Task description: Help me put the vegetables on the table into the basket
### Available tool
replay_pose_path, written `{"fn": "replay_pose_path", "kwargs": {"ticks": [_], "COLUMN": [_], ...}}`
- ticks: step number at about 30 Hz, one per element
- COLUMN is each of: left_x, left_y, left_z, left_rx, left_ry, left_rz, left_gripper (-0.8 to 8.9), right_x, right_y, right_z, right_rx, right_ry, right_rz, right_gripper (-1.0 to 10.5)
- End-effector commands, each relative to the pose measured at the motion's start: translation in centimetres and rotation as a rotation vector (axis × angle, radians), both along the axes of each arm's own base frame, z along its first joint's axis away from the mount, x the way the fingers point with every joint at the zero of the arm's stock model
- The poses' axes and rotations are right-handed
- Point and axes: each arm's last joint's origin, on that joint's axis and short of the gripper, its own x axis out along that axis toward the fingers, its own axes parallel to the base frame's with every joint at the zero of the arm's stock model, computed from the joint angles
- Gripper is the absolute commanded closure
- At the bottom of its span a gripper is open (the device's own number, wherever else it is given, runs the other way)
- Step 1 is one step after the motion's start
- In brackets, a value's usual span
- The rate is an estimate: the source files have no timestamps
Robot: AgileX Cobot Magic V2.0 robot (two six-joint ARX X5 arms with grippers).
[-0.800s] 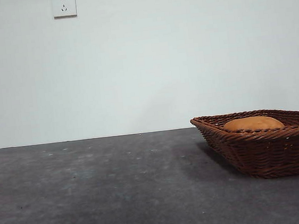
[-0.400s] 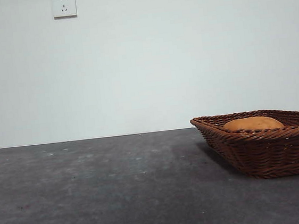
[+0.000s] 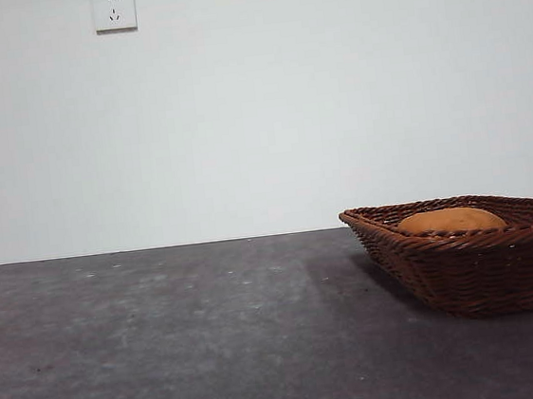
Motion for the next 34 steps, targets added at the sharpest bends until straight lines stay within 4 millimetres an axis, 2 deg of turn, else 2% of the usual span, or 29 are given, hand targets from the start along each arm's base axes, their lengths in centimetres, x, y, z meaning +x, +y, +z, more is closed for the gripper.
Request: {"fn": "replay_pose_path", "kwargs": {"ticks": [1,5,14,34], "left_x": [0.0,0.0,0.0,0.0], "left_y": [0.0,0.0,0.0,0.0], "left_z": [-0.4,-0.4,-0.4,-0.4], "left_rx": [-0.007,-0.007,-0.007,-0.007], "left_ry": [0.011,0.011,0.011,0.011], "left_rz": [0.004,0.004,0.004,0.004], "left_gripper": [8.17,8.17,8.17,8.17], "right_x": [0.4,0.7,1.2,1.6], "right_y": [-0.1,-0.1,-0.2,-0.2], "right_z": [-2.4,-5.0,-8.7,-9.1], "right_rx": [0.059,0.065,0.063,0.052], "right_ry": [0.014,0.037,0.103,0.042], "right_rz": [-0.036,-0.046,-0.059,-0.071], "right_gripper": [9.5,9.4,9.4,9.5]}}
